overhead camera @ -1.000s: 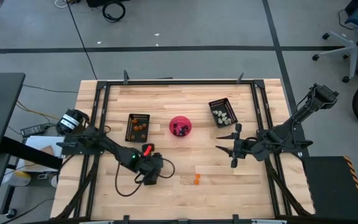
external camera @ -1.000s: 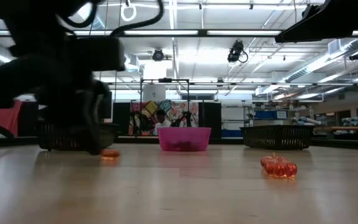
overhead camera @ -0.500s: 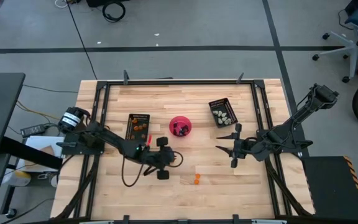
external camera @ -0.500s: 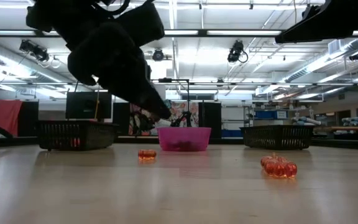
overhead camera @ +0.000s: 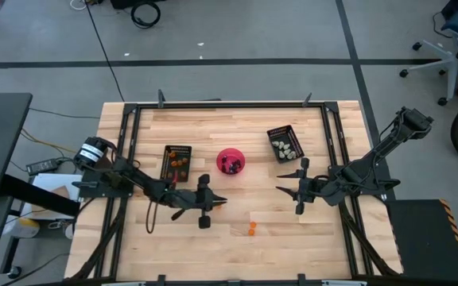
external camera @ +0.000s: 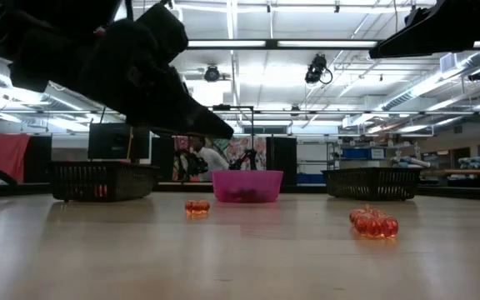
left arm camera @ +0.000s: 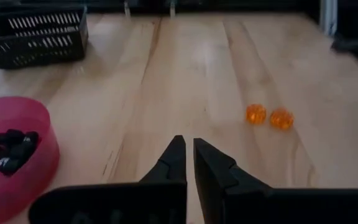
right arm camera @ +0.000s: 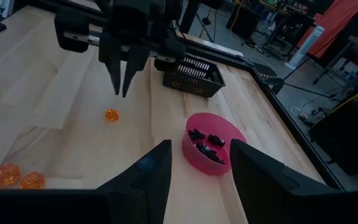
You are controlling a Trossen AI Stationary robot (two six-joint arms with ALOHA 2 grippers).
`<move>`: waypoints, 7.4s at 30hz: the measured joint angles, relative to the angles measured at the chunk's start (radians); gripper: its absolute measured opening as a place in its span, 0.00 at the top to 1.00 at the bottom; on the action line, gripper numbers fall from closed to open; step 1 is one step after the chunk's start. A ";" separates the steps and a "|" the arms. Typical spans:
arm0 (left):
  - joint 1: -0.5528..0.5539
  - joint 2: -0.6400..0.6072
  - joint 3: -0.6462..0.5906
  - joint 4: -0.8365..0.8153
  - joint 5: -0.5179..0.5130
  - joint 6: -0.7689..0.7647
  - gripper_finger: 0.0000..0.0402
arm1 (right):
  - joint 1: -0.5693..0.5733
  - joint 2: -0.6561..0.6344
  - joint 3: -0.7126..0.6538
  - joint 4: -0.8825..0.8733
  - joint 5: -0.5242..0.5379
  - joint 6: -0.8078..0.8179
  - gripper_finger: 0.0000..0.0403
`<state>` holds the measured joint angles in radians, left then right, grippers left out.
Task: Sort Halloween decoration
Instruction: Put the orange pumpkin toy into the left black bin, then put the top orange pumpkin toy into the left black bin
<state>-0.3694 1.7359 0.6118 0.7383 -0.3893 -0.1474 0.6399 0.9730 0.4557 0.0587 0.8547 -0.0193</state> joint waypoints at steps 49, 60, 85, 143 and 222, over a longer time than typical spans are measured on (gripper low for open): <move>-0.008 0.257 -0.014 0.176 -0.039 -0.044 0.66 | 0.000 0.000 0.000 -0.001 -0.014 0.008 0.59; -0.008 0.252 -0.010 0.140 -0.018 -0.043 0.89 | 0.000 0.000 0.000 -0.001 -0.013 0.008 0.59; -0.008 0.131 0.044 -0.169 -0.007 0.005 0.89 | 0.000 0.000 0.000 0.000 -0.011 0.008 0.59; 0.131 -0.493 0.064 -1.086 -0.246 -0.257 0.70 | 0.000 0.000 0.000 -0.002 -0.012 0.016 0.59; 0.084 0.518 0.547 -0.118 0.288 0.131 0.54 | 0.000 0.000 0.000 -0.009 -0.046 0.024 0.59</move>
<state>-0.2852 2.2539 1.1591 0.6204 -0.1017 -0.0165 0.6403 0.9731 0.4561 0.0494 0.8083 0.0044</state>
